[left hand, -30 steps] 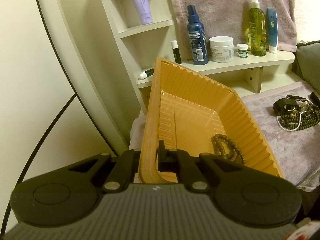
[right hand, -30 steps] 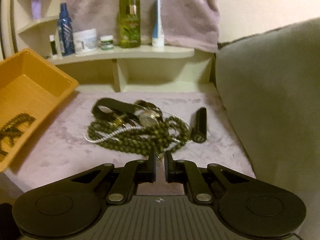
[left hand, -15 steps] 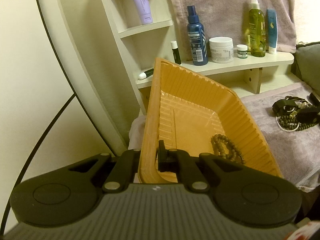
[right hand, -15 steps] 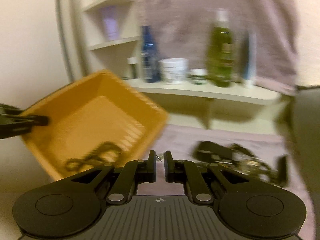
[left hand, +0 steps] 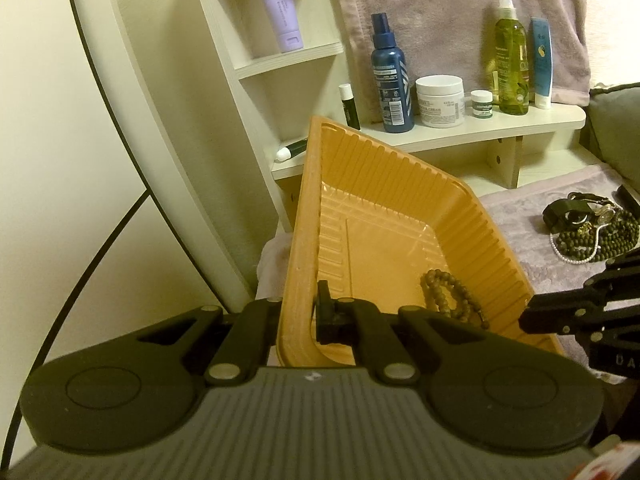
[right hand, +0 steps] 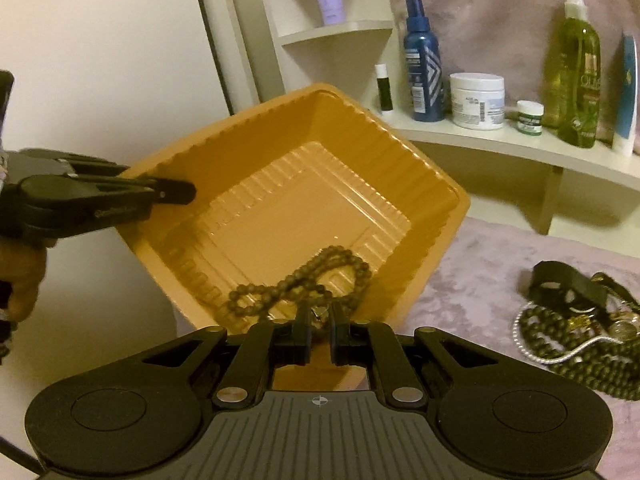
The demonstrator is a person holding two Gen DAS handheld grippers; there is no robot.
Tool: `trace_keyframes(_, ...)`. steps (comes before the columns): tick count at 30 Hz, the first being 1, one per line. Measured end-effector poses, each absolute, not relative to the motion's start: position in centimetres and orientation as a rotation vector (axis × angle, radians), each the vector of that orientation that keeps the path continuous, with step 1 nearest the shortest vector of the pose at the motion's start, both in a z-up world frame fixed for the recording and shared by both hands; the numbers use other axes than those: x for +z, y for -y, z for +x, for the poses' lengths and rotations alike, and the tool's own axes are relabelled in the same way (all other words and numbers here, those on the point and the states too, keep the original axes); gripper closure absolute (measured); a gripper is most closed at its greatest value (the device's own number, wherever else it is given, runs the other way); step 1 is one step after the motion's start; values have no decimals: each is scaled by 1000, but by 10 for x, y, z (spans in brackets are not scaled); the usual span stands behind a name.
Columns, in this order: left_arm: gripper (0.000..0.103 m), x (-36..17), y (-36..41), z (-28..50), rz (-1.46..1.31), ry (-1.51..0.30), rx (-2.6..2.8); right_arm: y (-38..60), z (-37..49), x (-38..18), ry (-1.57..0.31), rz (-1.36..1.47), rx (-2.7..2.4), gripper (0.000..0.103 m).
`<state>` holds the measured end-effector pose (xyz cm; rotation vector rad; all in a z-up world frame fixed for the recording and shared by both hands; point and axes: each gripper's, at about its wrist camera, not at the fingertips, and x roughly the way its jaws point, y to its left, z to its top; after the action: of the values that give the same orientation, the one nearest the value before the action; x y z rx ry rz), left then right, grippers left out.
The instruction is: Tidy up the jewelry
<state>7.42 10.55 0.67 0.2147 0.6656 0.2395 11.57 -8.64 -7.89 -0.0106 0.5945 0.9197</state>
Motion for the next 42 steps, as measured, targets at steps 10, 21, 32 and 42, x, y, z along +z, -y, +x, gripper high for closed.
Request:
trace_keyframes(10,99,8,-105,74,213,-666,239,113,118,-71,-567,58,818,71)
trace_keyframes(21,99,8,-105,74,214,-663,239,171,109,-90,-585,79,588,71)
trace_keyframes(32,99,9,-104,74,219,-665,240,221,117,-100,-592,116,411,71)
trace_keyframes(42,99,9,-105,74,221,-668,239,256,145,-102,-553,92,238,71)
